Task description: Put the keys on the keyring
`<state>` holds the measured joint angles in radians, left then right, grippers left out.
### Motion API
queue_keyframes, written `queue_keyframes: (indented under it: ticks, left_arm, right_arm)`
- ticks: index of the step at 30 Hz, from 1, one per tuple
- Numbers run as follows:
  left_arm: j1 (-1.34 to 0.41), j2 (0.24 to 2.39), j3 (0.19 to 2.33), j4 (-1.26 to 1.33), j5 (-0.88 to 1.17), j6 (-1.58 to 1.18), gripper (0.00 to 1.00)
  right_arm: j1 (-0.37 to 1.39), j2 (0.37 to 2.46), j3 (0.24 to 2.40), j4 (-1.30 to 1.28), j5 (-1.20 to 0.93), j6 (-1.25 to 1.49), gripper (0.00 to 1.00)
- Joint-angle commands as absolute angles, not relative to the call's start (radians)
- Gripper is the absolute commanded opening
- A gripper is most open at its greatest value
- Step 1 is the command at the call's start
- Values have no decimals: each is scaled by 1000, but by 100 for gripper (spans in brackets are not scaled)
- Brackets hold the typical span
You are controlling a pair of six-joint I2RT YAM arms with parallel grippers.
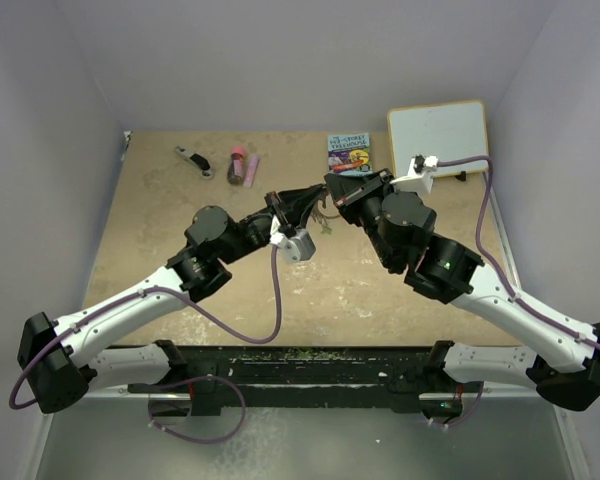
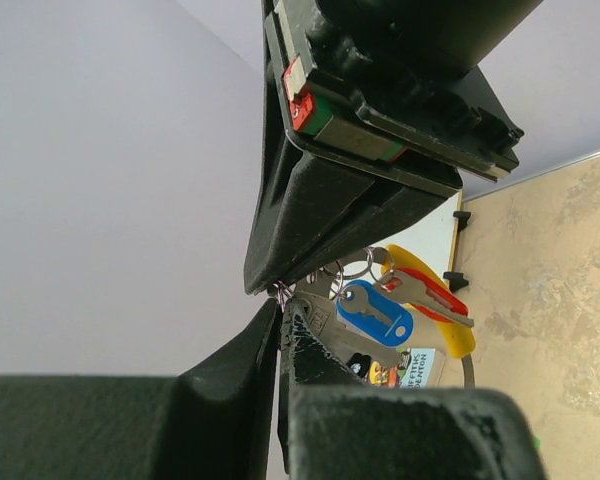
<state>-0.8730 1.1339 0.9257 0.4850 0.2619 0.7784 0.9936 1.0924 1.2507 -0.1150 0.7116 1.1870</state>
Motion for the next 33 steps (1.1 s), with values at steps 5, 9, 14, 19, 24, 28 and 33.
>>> queue_keyframes:
  ticks: [5,9,14,19,24,28,33]
  left_arm:
    - [-877,1130,994,438,275,826,4]
    - [-877,1130,1012,385,265,875,4]
    - [-877,1132,1052,309,259,931,4]
    - [-875,1125,1070,274,293,981,4]
    - [-877,1116,1091,223,318,1007,4]
    - [-877,1111,1093,199,332,1039,4]
    - [-877,1108,1094,168,347,1104,4]
  right_arm:
    - [992,1048,1238,-9,657,1209,0]
    - [992,1032,1220,25,637,1212,0]
    - [992,1002,1193,53,629,1227,0]
    - [992,954,1114,131,629,1256,0]
    - [992,907,1047,223,634,1272,0]
    - [992,887,1036,246,635,1283,0]
    - [992,877,1034,245,628,1314,0]
